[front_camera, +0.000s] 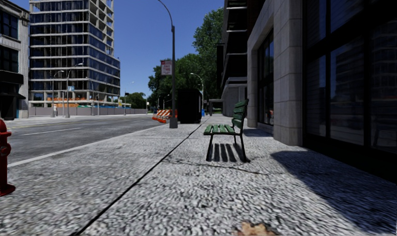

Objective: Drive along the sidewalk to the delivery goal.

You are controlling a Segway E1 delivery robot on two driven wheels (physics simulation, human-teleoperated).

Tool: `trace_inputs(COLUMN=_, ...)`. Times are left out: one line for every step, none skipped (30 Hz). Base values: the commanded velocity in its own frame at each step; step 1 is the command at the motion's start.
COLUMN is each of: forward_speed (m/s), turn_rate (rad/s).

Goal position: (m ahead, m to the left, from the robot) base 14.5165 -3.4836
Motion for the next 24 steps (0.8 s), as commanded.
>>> trace_inputs(forward_speed=2.00, turn_rate=0.88)
trace_inputs(forward_speed=2.00, turn_rate=0.88)
trace_inputs(forward_speed=2.00, turn_rate=0.88)
trace_inputs(forward_speed=2.00, turn_rate=0.88)
trace_inputs(forward_speed=2.00, turn_rate=0.88)
trace_inputs(forward_speed=2.00, turn_rate=0.88)
trace_inputs(forward_speed=2.00, turn_rate=0.88)
trace_inputs(forward_speed=2.00, turn_rate=0.80)
trace_inputs(forward_speed=2.00, turn_rate=0.60)
trace_inputs(forward_speed=2.00, turn_rate=0.39)
trace_inputs(forward_speed=2.00, turn_rate=0.19)
trace_inputs(forward_speed=2.00, turn_rate=0.03)
trace_inputs(forward_speed=2.00, turn_rate=0.00)
trace_inputs(forward_speed=2.00, turn_rate=0.00)
trace_inputs(forward_speed=2.00, turn_rate=0.00)
trace_inputs(forward_speed=2.00, turn_rate=0.00)
trace_inputs(forward_speed=2.00, turn_rate=0.00)
trace_inputs(forward_speed=2.00, turn_rate=0.00)
trace_inputs(forward_speed=2.00, turn_rate=0.00)
trace_inputs(forward_speed=2.00, turn_rate=0.00)
trace_inputs(forward_speed=2.00, turn_rate=0.00)
trace_inputs(forward_speed=2.00, turn_rate=0.00)
trace_inputs(forward_speed=2.00, turn_rate=0.00)
trace_inputs(forward_speed=2.00, turn_rate=0.00)
